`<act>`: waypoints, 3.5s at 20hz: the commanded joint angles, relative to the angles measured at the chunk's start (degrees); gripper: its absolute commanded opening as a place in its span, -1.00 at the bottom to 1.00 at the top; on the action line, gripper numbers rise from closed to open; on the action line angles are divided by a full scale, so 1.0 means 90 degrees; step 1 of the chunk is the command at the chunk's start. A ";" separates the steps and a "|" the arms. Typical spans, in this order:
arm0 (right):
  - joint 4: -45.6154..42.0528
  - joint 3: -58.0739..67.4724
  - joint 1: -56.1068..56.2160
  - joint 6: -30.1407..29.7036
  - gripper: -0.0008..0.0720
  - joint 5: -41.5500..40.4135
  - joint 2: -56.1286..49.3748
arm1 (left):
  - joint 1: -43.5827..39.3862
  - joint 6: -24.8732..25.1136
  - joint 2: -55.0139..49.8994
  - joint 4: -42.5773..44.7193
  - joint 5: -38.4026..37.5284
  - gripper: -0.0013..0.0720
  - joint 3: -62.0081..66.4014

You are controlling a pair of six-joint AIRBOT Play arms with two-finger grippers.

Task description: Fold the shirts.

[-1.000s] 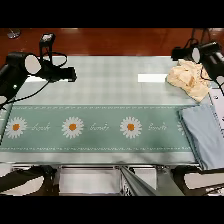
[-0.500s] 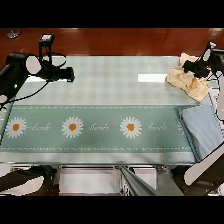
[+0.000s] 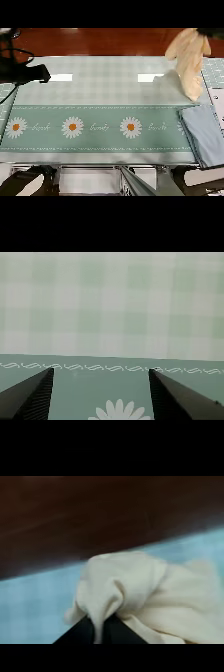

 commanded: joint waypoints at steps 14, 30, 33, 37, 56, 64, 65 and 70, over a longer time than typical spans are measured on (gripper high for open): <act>0.0313 -0.3468 0.4736 -0.0736 -0.91 0.0481 0.3162 | -0.0444 -0.0017 0.2397 -0.1372 0.0937 0.95 -0.2025; -0.0301 -0.6409 0.0641 0.0087 0.73 0.1202 0.4216 | 0.0095 0.1098 0.0180 -0.2407 -0.0600 0.95 -0.2098; 0.1003 -0.9007 -0.0005 -0.0206 0.70 0.0770 0.5515 | 0.0107 0.1936 -0.0726 -0.3980 -0.1032 0.95 -0.2380; 0.1727 -1.0652 0.0636 -0.0236 0.70 0.0563 0.5838 | -0.0493 0.1999 -0.1732 -0.4255 -0.0163 0.95 -0.2506; 0.4138 -0.8918 0.4719 -0.1455 -0.91 -0.1018 0.2997 | -0.0107 0.2662 -0.1870 -0.4265 -0.0175 -0.90 -0.1387; 0.1749 -0.1719 0.1826 -0.0678 -0.91 0.1809 0.3368 | 0.1277 0.2766 -0.0376 -0.5795 0.0209 -0.90 0.2671; 0.1557 -0.0954 0.1834 -0.0695 -0.91 0.2276 0.3383 | 0.1426 0.2766 -0.0180 -0.5795 0.0209 -0.90 0.3079; 0.1479 0.0214 0.1831 -0.0814 -0.91 0.3036 0.4328 | 0.2280 0.2764 0.1010 -0.5770 -0.0019 -0.90 0.3973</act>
